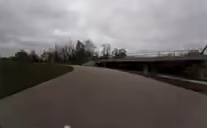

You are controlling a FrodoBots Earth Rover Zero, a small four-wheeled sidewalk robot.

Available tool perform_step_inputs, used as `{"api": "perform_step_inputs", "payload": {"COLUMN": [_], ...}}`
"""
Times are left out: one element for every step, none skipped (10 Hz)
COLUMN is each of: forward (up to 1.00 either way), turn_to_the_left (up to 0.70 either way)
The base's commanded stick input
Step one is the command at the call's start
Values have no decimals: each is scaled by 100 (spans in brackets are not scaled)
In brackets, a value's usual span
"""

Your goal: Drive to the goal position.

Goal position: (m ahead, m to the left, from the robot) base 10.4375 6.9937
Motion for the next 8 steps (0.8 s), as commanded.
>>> {"api": "perform_step_inputs", "payload": {"forward": [100,100,100,100,100,100,100,100], "turn_to_the_left": [0,0,0,0,0,0,0,0]}}
